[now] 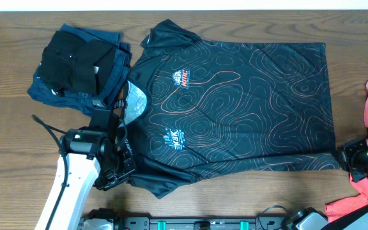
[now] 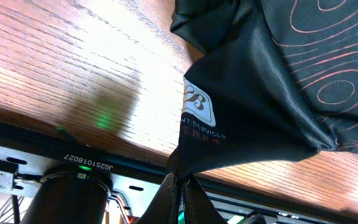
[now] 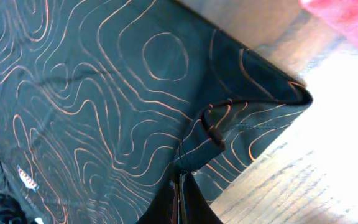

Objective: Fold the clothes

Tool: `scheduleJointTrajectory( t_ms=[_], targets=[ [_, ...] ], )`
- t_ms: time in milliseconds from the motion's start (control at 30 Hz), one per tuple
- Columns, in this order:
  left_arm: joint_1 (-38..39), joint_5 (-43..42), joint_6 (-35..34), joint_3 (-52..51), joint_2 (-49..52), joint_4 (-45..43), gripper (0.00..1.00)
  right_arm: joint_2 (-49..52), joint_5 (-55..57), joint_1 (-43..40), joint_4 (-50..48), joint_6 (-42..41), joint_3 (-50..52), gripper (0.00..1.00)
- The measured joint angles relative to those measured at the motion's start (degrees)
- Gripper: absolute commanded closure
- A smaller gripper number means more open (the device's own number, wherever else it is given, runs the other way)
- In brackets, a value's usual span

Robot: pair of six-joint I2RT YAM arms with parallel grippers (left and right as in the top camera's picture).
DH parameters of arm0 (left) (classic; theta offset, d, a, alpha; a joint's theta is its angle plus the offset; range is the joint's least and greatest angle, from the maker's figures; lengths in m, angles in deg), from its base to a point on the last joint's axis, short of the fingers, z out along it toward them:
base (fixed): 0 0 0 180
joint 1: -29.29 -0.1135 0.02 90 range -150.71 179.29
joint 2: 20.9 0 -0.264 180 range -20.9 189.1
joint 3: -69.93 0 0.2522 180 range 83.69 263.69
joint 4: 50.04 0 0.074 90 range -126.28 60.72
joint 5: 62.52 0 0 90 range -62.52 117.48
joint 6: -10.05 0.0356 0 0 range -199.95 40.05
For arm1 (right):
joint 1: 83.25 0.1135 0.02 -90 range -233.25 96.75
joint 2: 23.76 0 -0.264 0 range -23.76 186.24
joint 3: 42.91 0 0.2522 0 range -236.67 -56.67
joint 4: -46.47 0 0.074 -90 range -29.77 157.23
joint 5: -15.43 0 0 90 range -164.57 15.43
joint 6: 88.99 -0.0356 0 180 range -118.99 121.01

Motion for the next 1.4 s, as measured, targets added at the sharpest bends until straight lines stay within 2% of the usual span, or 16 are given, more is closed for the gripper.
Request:
scheduleJointTrajectory(
  t_ms=[267,500,800,1100,1400],
  targets=[
    [0.00,0.17,0.13,0.00,0.00,-5.03,0.94,0.00,-0.63,1.18,-1.57,0.28,-0.02,0.99],
    [0.00,-5.44,0.13,0.00,0.00,-17.64,0.94,0.00,-4.83,2.16,-6.43,0.33,-0.09,0.99],
    [0.00,-9.27,-0.13,0.11,0.00,-29.03,0.94,0.00,-9.99,2.54,-13.60,-2.86,-0.13,0.99],
    [0.00,-9.75,-0.04,4.74,0.00,-35.01,0.94,0.00,-10.56,3.67,-21.68,-7.56,-0.13,0.99],
    [0.00,-9.09,0.20,5.01,0.00,-38.99,0.94,0.00,-9.03,8.04,-28.44,-12.81,-0.13,0.99]
  ],
)
